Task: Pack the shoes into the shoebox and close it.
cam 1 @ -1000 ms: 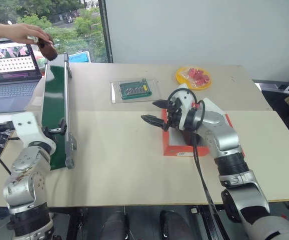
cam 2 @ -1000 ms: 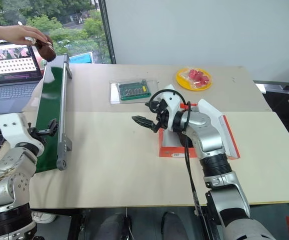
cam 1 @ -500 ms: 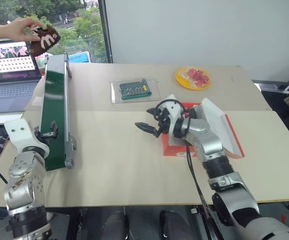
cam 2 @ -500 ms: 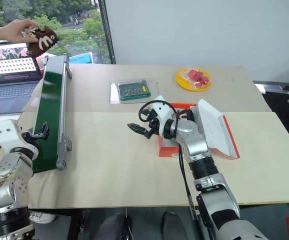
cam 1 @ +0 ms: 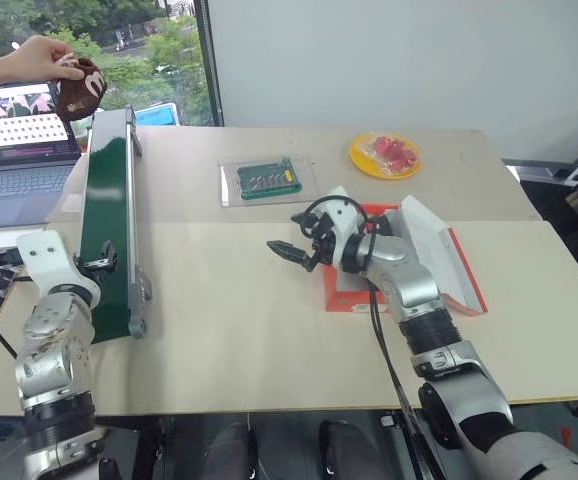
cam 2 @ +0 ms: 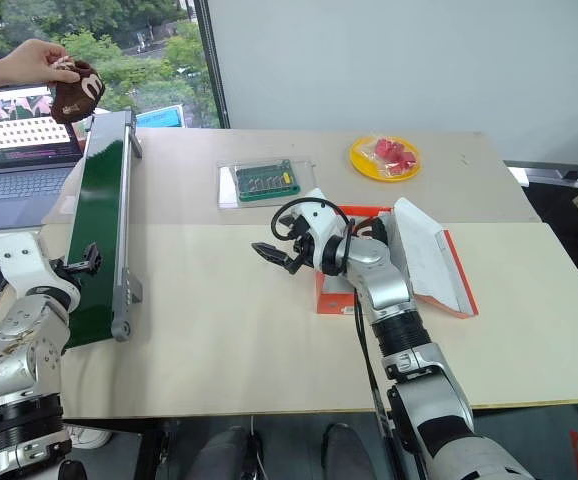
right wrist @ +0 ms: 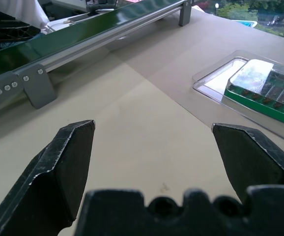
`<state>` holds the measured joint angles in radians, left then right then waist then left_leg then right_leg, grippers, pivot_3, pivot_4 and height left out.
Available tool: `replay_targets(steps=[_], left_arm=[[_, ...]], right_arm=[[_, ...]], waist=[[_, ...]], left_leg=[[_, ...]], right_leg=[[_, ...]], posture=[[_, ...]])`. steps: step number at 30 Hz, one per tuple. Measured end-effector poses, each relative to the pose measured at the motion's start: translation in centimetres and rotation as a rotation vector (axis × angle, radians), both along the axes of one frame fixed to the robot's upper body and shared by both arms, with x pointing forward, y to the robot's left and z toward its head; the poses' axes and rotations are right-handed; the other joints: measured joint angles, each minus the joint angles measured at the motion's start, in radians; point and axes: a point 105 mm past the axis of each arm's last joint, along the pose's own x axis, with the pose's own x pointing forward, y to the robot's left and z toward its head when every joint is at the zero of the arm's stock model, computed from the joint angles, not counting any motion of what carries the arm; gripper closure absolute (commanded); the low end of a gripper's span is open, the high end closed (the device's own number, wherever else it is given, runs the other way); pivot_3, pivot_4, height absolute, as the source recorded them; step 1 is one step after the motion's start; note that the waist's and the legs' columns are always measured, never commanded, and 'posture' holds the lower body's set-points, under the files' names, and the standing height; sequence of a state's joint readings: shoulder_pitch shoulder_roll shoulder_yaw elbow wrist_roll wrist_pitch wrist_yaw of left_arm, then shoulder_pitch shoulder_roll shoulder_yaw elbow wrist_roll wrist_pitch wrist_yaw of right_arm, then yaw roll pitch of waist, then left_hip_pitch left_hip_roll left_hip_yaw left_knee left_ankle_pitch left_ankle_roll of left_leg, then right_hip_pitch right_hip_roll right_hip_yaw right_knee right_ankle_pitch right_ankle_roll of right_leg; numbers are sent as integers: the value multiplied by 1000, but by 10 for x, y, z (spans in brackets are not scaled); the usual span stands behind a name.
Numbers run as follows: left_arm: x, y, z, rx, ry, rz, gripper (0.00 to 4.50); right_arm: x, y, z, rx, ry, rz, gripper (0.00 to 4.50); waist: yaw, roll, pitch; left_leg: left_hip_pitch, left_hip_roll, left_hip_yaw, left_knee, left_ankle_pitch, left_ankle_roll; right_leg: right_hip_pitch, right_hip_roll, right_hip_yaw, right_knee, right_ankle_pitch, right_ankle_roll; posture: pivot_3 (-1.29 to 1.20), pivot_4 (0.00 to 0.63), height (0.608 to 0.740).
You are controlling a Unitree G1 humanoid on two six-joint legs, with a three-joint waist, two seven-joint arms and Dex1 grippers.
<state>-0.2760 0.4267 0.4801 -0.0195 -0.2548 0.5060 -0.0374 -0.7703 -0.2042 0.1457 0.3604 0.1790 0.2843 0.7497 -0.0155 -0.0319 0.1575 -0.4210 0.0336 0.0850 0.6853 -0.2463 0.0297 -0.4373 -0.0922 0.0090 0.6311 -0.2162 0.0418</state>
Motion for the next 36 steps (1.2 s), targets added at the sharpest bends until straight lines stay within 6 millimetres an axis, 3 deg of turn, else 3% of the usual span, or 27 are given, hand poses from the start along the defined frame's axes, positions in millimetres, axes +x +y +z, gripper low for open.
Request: replay_targets(steps=[23,36], left_arm=[[10,-2,-3,2,-2,-7,58],[33,6,30,18,-67,-51,58]], right_arm=[[1,-4,4,-3,-17,-13,5],[3,-22,14,-17,-48,-24,5]], waist=[[0,0,0],[1,0,0]], left_leg=[[0,0,0,0,0,0],[0,0,1,0,0,0]], right_leg=[[0,0,0,0,0,0],[0,0,-1,0,0,0]], posture=[[0,150,740],[0,150,740]])
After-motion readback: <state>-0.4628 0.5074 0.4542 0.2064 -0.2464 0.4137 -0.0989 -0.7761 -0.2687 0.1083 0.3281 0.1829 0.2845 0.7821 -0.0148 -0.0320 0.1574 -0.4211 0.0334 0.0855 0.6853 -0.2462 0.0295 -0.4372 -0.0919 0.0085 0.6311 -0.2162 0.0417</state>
